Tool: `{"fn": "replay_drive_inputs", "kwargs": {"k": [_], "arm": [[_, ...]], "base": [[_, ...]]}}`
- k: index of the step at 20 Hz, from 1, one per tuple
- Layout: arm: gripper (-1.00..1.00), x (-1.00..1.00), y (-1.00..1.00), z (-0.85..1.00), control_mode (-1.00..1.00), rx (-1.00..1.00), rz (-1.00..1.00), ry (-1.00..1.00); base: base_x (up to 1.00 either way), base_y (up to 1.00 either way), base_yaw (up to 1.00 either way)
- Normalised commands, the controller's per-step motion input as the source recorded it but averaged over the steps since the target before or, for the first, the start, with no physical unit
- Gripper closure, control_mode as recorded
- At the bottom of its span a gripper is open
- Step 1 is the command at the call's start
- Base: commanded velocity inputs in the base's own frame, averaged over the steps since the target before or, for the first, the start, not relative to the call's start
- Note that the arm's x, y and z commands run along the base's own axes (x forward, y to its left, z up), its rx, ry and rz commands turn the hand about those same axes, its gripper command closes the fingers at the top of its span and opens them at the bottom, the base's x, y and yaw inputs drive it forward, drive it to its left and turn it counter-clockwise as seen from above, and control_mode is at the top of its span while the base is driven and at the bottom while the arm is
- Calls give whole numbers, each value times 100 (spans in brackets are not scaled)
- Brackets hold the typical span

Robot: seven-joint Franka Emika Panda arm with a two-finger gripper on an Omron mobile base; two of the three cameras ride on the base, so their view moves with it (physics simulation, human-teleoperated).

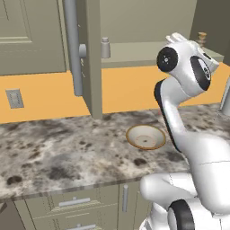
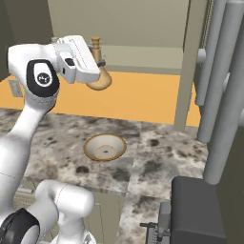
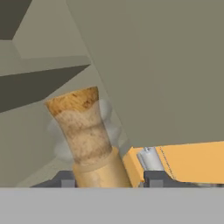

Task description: Retrieve the bottle and the shaker from the cabinet and place them next to the mixing bowl on the counter. Then add garlic from the fridge to the mixing bowl.

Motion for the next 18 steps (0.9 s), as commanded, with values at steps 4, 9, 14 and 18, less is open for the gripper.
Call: {"fn": "replay_drive_inputs", "kwargs": {"k": [4, 9, 14, 18], "arm": [[100, -65, 94, -54, -100, 0, 1, 0], [100, 8, 83, -53, -100, 0, 0, 0], [100, 63, 56, -42, -100, 0, -1, 1], [100, 44, 49, -58, -100, 0, -7, 8]], "base": [[0, 0, 0], [0, 0, 0], [0, 0, 0], [0, 0, 0]]}}
